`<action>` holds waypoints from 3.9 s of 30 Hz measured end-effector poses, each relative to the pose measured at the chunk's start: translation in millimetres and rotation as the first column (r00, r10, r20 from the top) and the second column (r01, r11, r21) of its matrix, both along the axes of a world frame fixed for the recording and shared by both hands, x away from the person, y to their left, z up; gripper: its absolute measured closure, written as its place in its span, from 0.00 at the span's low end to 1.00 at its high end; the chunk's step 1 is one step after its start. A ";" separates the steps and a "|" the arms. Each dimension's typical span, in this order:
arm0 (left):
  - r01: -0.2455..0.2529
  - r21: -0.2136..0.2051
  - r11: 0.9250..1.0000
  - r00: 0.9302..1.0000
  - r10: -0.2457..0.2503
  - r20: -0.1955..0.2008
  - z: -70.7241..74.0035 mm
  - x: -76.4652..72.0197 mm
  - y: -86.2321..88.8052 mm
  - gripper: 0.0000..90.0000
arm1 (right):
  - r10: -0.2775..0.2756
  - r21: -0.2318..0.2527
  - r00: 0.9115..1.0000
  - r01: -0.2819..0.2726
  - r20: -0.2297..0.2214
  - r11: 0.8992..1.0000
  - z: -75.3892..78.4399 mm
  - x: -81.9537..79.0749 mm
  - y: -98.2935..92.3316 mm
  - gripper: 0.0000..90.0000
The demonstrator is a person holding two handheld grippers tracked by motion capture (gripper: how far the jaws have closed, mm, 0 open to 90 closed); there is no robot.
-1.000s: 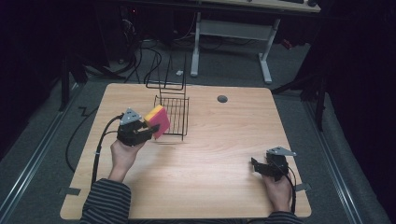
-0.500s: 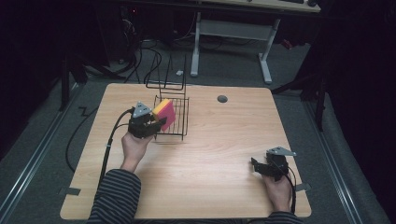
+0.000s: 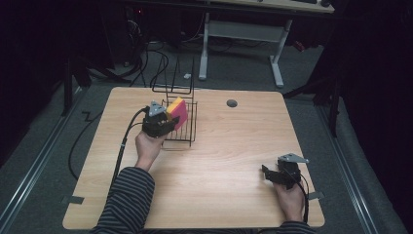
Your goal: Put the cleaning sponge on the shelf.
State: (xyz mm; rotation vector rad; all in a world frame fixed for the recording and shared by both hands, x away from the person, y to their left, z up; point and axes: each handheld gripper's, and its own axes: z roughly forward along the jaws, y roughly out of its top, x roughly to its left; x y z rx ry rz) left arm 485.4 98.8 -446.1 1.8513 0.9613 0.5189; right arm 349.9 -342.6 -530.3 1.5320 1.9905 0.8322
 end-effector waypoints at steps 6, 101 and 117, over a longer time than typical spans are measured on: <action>-0.022 0.007 1.000 1.000 0.022 -0.015 -3.4 9.2 -1.4 0.69 | 0.001 -0.001 1.000 -0.001 0.000 1.000 0.0 0.0 -0.1 0.31; -0.070 -0.090 0.994 0.996 0.064 -0.065 -3.2 -18.1 44.1 0.27 | 0.001 -0.002 1.000 -0.001 0.000 1.000 0.0 0.0 -0.1 0.31; -0.103 -0.123 0.987 0.994 0.097 -0.056 1.1 -34.7 65.8 0.28 | 0.001 0.000 1.000 -0.001 0.000 1.000 0.0 0.0 0.0 0.31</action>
